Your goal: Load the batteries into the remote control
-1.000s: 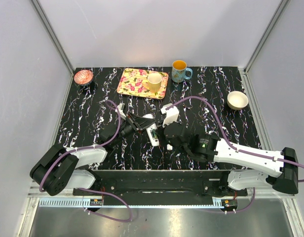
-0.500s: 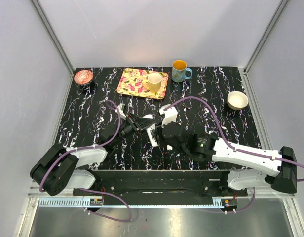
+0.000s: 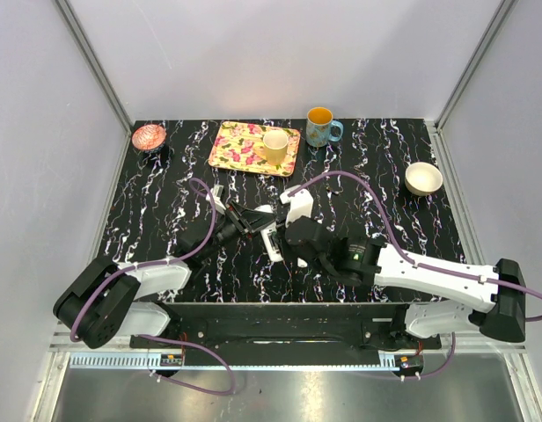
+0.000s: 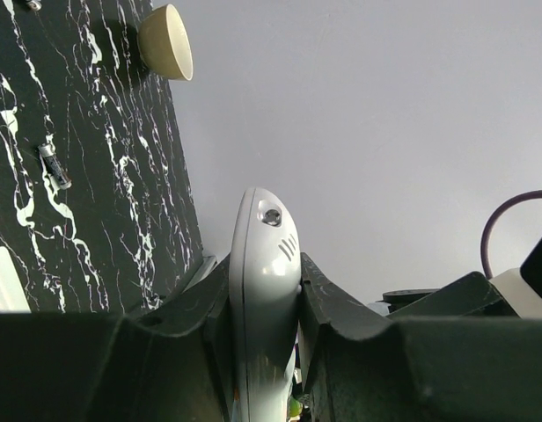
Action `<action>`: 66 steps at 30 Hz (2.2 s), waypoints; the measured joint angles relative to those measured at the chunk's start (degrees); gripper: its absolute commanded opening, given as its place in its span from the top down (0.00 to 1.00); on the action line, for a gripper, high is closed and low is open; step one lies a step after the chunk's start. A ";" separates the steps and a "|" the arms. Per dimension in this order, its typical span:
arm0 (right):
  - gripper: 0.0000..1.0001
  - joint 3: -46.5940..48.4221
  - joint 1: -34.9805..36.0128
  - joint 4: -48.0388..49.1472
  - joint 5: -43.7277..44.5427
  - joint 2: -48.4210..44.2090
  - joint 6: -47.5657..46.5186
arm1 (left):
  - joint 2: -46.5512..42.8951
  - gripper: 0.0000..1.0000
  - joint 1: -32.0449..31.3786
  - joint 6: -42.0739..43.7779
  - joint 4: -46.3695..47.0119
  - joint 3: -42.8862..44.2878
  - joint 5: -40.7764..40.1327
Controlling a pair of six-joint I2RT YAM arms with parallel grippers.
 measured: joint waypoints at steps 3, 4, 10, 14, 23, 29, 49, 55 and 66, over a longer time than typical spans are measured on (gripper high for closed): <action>0.67 1.27 0.00 -1.16 -0.22 0.94 -0.07 | 0.00 1.00 0.00 0.02 -0.48 0.02 -0.02; 0.67 1.57 0.00 -1.31 -0.35 1.20 -0.04 | 0.00 1.00 0.00 0.07 -0.57 0.00 -0.02; 0.67 3.34 0.00 -3.61 -1.42 2.14 -0.11 | 0.00 1.00 -0.02 0.42 -0.66 0.00 0.20; 0.68 5.16 0.00 -5.90 -2.12 3.13 -0.26 | 0.00 1.00 -0.02 0.55 -0.66 0.00 0.33; 0.67 6.10 0.02 -8.74 -3.17 3.89 0.48 | 0.00 1.00 -0.04 1.31 -1.73 0.00 0.31; 0.83 6.10 0.02 -8.92 -3.02 4.07 1.09 | 0.00 1.00 -0.04 1.49 -1.77 0.00 0.31; 1.00 6.43 0.02 -10.12 -2.56 4.20 2.12 | 0.02 1.00 -0.04 1.60 -1.99 -0.04 0.24; 1.00 6.43 0.00 -9.73 -2.51 2.64 1.77 | 0.79 1.00 -0.04 0.55 -0.02 -0.02 0.24; 1.00 4.33 0.02 -6.32 -1.77 -0.81 1.33 | 3.19 1.00 -0.04 -1.09 0.31 0.00 0.24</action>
